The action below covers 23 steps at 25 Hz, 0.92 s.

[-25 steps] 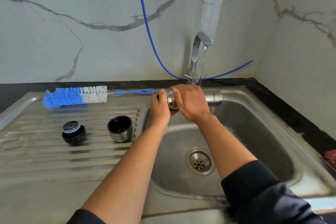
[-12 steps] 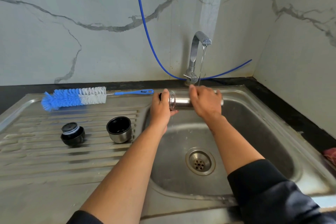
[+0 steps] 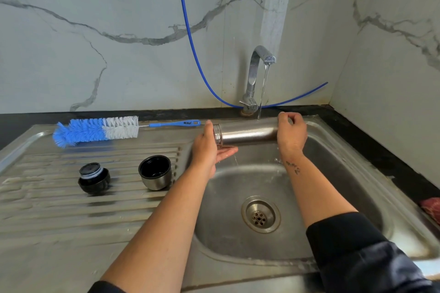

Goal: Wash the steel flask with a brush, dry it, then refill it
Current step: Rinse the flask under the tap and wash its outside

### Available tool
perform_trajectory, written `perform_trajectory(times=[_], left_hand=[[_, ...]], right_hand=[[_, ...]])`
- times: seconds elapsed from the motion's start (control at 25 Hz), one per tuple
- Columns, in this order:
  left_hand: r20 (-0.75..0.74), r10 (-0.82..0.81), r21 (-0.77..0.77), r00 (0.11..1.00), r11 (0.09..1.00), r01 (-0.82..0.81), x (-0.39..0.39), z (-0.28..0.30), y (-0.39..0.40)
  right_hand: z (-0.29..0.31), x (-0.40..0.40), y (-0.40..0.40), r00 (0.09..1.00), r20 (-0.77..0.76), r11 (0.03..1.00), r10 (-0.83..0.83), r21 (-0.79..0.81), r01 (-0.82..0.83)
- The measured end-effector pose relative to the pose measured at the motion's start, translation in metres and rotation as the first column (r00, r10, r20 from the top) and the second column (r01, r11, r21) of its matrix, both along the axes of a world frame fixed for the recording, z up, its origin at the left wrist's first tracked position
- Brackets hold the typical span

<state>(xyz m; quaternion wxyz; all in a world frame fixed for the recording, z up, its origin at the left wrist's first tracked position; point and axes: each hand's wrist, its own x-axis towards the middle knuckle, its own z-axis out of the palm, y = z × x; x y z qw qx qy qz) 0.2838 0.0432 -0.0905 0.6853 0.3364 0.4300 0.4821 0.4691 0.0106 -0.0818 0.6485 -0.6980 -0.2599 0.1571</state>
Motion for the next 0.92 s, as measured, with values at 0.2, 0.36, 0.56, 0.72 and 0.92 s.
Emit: perform_trajectory(times=[0.2, 0.36, 0.56, 0.72, 0.92], left_hand=[[-0.102, 0.085, 0.2, 0.991, 0.978, -0.063, 0.006, -0.007, 0.0], [-0.131, 0.092, 0.221, 0.987, 0.973, -0.061, 0.007, -0.007, -0.004], [-0.15, 0.126, 0.282, 0.981, 0.956, -0.08, -0.002, 0.001, 0.0], [-0.161, 0.08, 0.294, 0.984, 0.955, -0.029, 0.005, -0.001, -0.006], [-0.156, 0.098, 0.317, 0.983, 0.947, -0.044, 0.0, -0.001, -0.004]], right_hand=[[-0.01, -0.018, 0.007, 0.782, 0.573, 0.855, 0.246, -0.508, 0.103], [0.003, -0.071, 0.017, 0.415, 0.794, 0.891, 0.443, -0.44, -0.11], [-0.011, -0.006, 0.001, 0.652, 0.685, 0.884, 0.326, -0.464, 0.045], [-0.006, -0.043, 0.013, 0.479, 0.805, 0.925, 0.351, -0.378, -0.043], [-0.007, -0.031, 0.008, 0.444, 0.786, 0.903, 0.429, -0.376, -0.207]])
